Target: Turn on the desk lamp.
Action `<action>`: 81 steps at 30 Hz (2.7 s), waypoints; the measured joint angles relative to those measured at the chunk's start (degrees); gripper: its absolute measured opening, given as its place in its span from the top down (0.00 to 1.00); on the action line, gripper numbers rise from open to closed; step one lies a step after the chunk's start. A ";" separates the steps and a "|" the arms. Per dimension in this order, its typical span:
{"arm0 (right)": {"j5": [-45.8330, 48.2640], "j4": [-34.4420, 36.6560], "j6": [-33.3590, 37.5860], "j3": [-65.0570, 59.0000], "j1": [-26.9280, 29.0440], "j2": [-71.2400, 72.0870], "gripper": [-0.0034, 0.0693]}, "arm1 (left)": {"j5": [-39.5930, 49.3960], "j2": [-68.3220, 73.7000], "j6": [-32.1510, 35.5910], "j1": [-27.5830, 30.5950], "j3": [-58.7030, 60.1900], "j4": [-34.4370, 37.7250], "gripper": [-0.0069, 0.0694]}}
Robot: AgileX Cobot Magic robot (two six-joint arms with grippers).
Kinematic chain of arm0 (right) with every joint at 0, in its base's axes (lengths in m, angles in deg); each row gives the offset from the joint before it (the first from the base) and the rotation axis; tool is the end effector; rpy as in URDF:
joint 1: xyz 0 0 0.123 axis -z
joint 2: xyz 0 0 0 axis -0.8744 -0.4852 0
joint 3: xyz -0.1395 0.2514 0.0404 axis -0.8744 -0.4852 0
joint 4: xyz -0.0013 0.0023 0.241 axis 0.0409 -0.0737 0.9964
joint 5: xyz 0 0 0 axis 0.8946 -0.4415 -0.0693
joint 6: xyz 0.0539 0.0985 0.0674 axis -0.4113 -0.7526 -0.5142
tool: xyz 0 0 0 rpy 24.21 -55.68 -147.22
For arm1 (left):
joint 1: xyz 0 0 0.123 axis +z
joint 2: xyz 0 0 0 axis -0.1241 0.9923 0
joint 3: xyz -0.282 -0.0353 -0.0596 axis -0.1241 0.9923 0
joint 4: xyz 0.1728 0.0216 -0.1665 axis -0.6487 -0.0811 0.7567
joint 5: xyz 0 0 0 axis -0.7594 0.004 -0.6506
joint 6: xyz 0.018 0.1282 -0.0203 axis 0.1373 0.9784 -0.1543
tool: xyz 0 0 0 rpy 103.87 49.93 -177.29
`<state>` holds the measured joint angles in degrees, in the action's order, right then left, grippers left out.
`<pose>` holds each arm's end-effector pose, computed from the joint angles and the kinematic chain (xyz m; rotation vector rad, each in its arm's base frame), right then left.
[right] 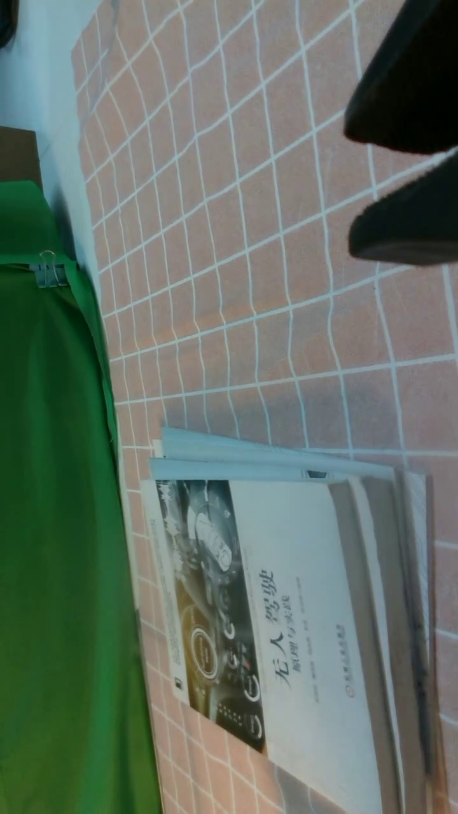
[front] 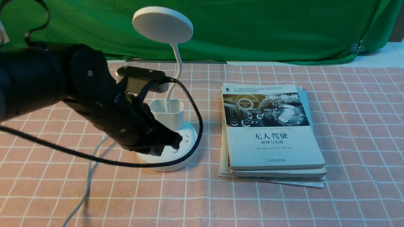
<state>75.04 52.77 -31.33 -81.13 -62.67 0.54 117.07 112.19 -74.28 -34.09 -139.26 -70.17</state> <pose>0.0789 0.0010 0.1827 0.1103 1.7212 0.1226 0.2910 -0.1729 0.2227 0.5907 2.6743 -0.3890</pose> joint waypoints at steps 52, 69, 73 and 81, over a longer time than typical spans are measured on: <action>0.00 0.00 0.00 0.00 0.00 0.00 0.62 | -8.22 17.08 -1.95 -3.02 -6.09 -9.02 0.88; 0.00 0.00 0.00 0.00 0.00 0.00 0.62 | -8.66 -3.41 -9.57 -3.02 2.76 -6.48 0.88; 0.00 0.00 0.00 0.00 0.00 0.00 0.62 | -12.33 -15.00 -11.60 -3.02 11.88 -6.43 0.88; 0.00 0.00 0.00 0.00 0.00 0.00 0.62 | -20.35 -36.51 -12.20 -3.02 29.00 -6.43 0.88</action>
<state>75.04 52.77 -31.33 -81.13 -62.67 0.54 96.72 75.68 -86.48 -37.11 -110.26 -76.60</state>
